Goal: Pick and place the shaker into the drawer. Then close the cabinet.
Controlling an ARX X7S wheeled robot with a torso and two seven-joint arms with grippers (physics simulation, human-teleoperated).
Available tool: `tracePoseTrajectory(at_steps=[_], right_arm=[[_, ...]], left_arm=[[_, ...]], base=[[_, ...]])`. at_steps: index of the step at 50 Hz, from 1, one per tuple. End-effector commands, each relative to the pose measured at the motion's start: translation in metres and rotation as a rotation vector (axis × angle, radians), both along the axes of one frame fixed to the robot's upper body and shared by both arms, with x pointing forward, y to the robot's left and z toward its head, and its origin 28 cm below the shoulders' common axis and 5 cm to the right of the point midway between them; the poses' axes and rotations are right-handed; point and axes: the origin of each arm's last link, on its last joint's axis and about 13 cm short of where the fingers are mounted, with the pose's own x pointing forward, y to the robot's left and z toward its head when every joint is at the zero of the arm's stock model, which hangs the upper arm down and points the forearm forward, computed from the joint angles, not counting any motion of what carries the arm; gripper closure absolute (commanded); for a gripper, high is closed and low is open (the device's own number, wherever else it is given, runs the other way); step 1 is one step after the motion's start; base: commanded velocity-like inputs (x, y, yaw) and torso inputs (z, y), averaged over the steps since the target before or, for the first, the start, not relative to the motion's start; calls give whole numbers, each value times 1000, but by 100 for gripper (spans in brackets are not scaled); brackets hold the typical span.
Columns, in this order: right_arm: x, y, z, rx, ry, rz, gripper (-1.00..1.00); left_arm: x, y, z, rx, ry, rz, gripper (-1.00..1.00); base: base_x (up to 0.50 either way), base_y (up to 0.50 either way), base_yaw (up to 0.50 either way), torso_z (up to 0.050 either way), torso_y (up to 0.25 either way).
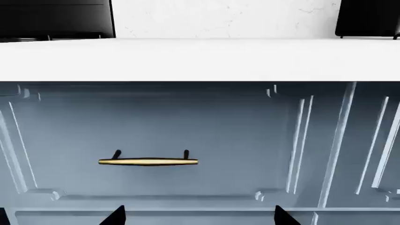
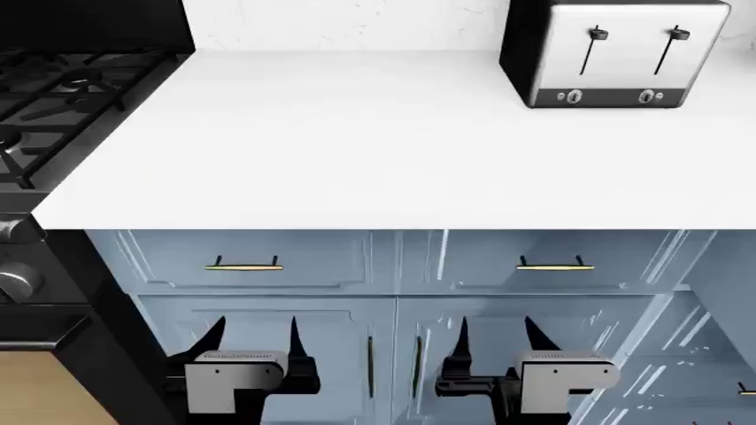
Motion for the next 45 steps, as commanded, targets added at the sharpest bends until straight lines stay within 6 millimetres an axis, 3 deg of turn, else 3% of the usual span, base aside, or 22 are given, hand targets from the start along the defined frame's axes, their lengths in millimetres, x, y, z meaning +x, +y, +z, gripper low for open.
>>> tracePoseTrajectory(at_steps=[1, 20, 24, 45], right_arm=[[0, 0, -1, 0, 11, 4, -100], [-11, -5, -4, -24, 43, -8, -100], [-15, -4, -3, -23, 43, -14, -100], [-8, -5, -7, -15, 64, -8, -100]], left_arm=[[0, -1, -1, 1, 2, 4, -100], [0, -8, -4, 56, 14, -68, -100], [1, -6, -3, -10, 48, -82, -100], [5, -9, -7, -9, 86, -86, -100]], base=[[0, 0, 0, 0, 0], [-8, 500, 0, 0, 0], [0, 500, 0, 0, 0], [-1, 500, 0, 0, 0]])
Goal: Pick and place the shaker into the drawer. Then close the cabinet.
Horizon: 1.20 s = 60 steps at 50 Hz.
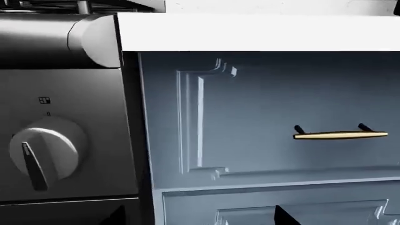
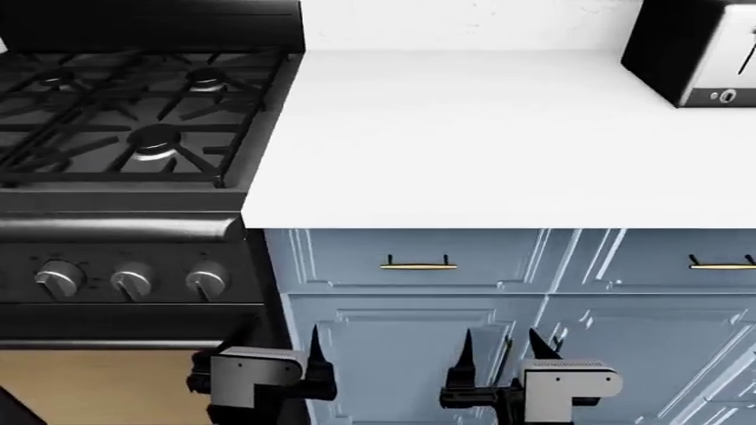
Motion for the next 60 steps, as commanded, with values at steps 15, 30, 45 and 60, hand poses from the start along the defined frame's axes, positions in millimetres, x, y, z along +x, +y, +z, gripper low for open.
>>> tracePoseTrajectory(at_steps=[15, 30, 45, 60], right_arm=[[10, -9, 24, 9, -4, -81, -100], [123, -48, 452, -379, -458, -55, -100], [104, -36, 568, -290, -463, 52, -100], [110, -47, 561, -296, -437, 68, -100]], left_arm=[[14, -2, 26, -18, 5, 35, -100], [129, -64, 429, -248, -576, -42, -100], [124, -60, 533, -198, -616, 25, -100], [136, -68, 506, -210, -428, -36, -100]], base=[[0, 128, 0, 34, 0], [0, 0, 0, 50, 0], [0, 0, 0, 50, 0], [0, 0, 0, 50, 0]])
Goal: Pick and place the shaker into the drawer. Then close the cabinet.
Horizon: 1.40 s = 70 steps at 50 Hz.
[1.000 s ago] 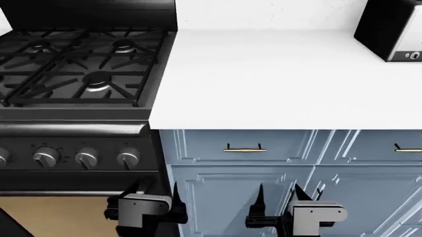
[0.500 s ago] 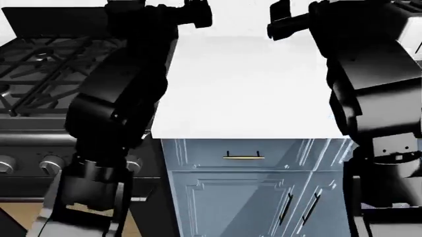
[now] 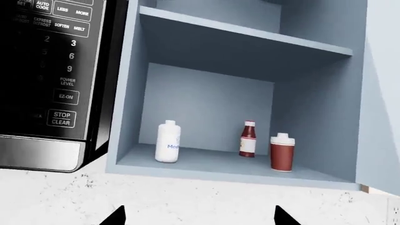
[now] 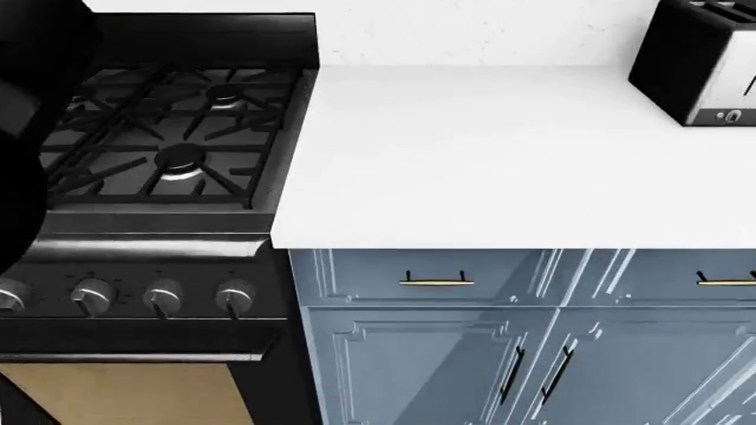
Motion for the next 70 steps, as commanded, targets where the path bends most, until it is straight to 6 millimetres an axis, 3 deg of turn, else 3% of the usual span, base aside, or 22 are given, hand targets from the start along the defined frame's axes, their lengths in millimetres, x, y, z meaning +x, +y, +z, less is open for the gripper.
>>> tracePoseTrajectory(at_steps=[1, 15, 30, 45, 54, 60, 70], right_arm=[[-10, -1, 12, -21, 25, 35, -100], [-10, 4, 12, -31, 36, 46, -100], [-9, 4, 10, -32, 57, 41, -100], [-8, 2, 9, -37, 59, 42, -100], [-5, -1, 6, -30, 62, 39, -100], [-3, -3, 3, -16, 65, 37, -100], [0, -3, 0, 0, 69, 26, -100]], left_arm=[[-9, 9, 16, -54, 52, 9, -100], [-17, 7, 23, -71, 121, -49, -100], [-13, 13, 21, -63, 107, -8, -100], [-17, 21, 34, -26, -5, 110, -100], [-13, 20, 30, -7, -8, 122, -100], [-8, 27, 26, 35, -19, 232, -100], [-2, 32, 19, 68, -5, 285, -100]], base=[[0, 0, 0, 50, 0], [29, -8, 0, 39, 0], [495, -167, 0, 0, 0], [500, -110, 0, 0, 0], [500, -112, 0, 0, 0], [500, -105, 0, 0, 0], [29, 0, 0, 0, 0]])
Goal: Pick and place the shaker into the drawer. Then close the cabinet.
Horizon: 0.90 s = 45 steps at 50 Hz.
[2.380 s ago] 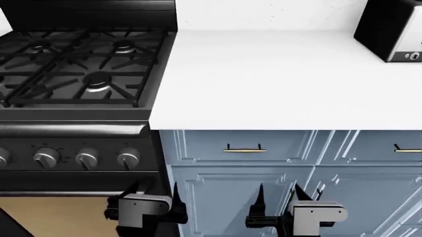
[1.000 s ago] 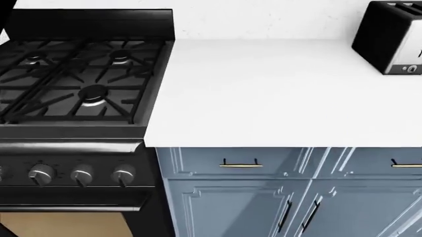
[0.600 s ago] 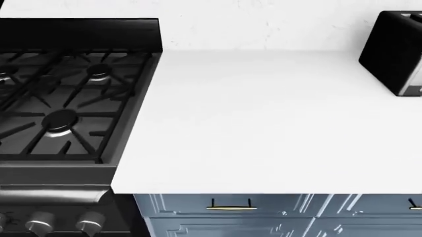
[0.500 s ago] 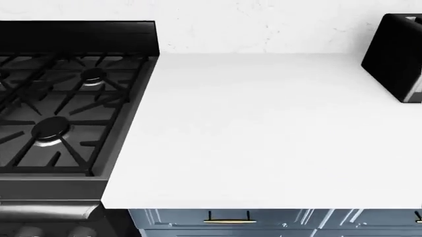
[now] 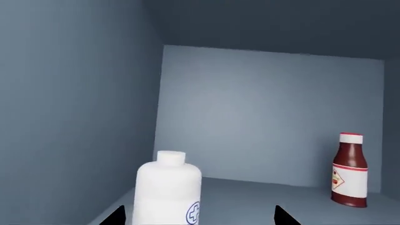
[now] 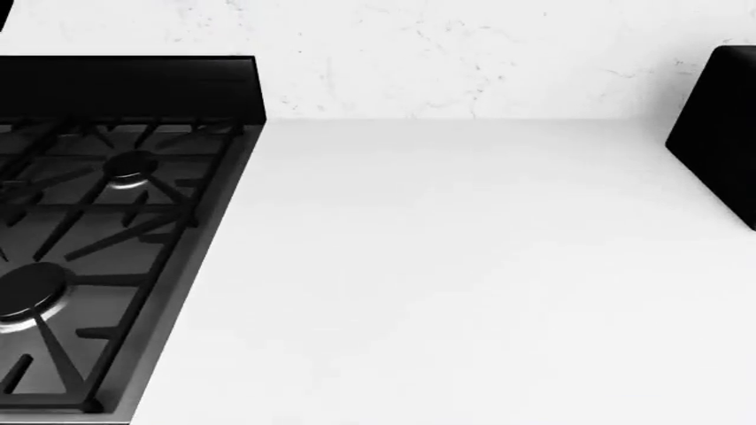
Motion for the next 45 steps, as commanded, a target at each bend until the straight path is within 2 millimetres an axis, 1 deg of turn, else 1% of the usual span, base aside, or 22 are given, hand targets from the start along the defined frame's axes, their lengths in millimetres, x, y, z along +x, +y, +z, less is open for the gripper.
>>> tracePoseTrajectory(at_steps=[1, 14, 28, 37, 45], right_arm=[[11, -16, -15, 6, 59, -91, -100], [13, -20, -19, 13, 73, -112, -100], [27, -21, -39, 46, 155, -84, -100], [30, -23, -43, 52, 169, -85, -100], [31, -24, -45, 53, 176, -87, -100]], left_arm=[[5, 5, -5, 39, 5, 70, -100], [9, 8, -11, 53, 18, 86, -100], [15, 7, -21, 59, 41, 86, -100], [17, 6, -24, 65, 49, 84, -100], [17, 6, -25, 67, 53, 85, -100]], base=[[0, 0, 0, 0, 0], [0, 0, 0, 0, 0], [0, 0, 0, 0, 0], [6, 0, 0, 0, 0], [465, 1, 0, 0, 0]])
